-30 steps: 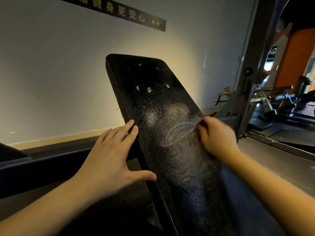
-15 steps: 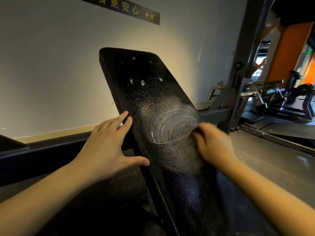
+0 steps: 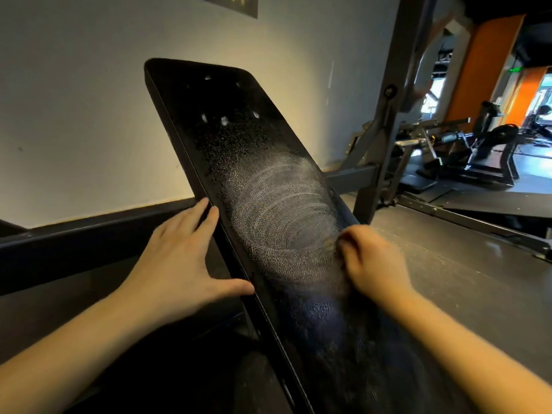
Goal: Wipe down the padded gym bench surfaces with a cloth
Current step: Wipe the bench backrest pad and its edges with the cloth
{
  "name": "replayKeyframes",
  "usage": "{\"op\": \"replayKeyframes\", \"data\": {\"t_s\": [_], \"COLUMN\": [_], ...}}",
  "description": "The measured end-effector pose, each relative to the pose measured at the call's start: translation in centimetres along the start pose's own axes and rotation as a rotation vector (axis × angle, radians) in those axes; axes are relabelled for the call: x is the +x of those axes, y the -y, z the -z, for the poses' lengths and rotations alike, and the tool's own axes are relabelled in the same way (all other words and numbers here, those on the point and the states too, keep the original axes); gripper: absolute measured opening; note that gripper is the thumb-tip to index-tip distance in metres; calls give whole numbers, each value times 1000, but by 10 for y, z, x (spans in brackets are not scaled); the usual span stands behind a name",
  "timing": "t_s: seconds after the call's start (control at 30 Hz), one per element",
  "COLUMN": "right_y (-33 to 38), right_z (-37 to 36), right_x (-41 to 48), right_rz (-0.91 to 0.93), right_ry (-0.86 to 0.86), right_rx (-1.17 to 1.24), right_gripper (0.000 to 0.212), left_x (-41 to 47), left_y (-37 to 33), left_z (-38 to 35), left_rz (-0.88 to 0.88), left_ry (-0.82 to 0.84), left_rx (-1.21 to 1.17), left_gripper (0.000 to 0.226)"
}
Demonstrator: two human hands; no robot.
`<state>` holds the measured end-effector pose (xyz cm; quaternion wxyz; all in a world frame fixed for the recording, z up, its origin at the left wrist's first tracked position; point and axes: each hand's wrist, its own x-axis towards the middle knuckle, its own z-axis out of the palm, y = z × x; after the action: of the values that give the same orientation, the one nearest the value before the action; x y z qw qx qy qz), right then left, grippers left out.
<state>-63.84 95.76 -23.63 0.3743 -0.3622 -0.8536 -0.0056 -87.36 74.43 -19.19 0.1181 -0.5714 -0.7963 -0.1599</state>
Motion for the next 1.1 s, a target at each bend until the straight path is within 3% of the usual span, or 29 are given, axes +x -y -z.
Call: {"op": "replayKeyframes", "data": {"t_s": [0.07, 0.13, 0.27, 0.33, 0.37, 0.5, 0.57, 0.63, 0.7, 0.77, 0.87, 0.93, 1.0, 1.07, 1.1], "right_y": [-18, 6, 89, 77, 56, -29, -25, 9, 55, 91, 70, 18, -25, -29, -14], "right_z": [0, -8, -17, -7, -3, -3, -10, -20, -25, -21, -10, -6, -6, -11, -17], "right_x": [25, 36, -15, -47, -54, -25, 16, 50, 60, 34, -24, -26, 5, 49, 70], "right_rz": [-219, -247, 122, 285, 277, -158, -306, -329, -213, 42, 348, 226, -75, -290, -293], "right_ry": [-11, -49, 12, 53, 40, -42, -59, -100, -106, -49, 48, 11, -31, -29, -42], "right_rx": [-46, -2, 143, 191, 181, -17, -18, 38, 43, 85, 192, 98, -9, -23, 1], "right_gripper": [19, 18, 20, 19, 19, 19, 19, 20, 21, 20, 23, 19, 15, 17, 18], "left_x": [0, 2, 0, -1, -1, 1, 2, 1, 0, -1, 0, 1, 2, 2, 3], "left_y": [-2, -2, -2, -2, -2, -4, -5, -5, -5, -4, 0, 4, 7, 10, 12], "left_z": [-4, -3, -6, -7, -7, -8, -8, -8, -6, -4, -3, -5, -7, -6, -5], "left_rz": [-1, -1, -6, 5, 6, 6, 1, -7, -15, -16, -24, -35, -42, -51, -47], "left_ry": [-2, -28, -30, -10, -6, -4, -10, -33, -44, -37, -52, -67, -86, -95, -103], "left_rx": [49, 60, 49, 31, 27, 46, 46, 45, 52, 60, 54, 56, 40, 3, -34], "left_gripper": [154, 155, 154, 154, 154, 156, 157, 156, 155, 154, 151, 148, 144, 141, 140]}}
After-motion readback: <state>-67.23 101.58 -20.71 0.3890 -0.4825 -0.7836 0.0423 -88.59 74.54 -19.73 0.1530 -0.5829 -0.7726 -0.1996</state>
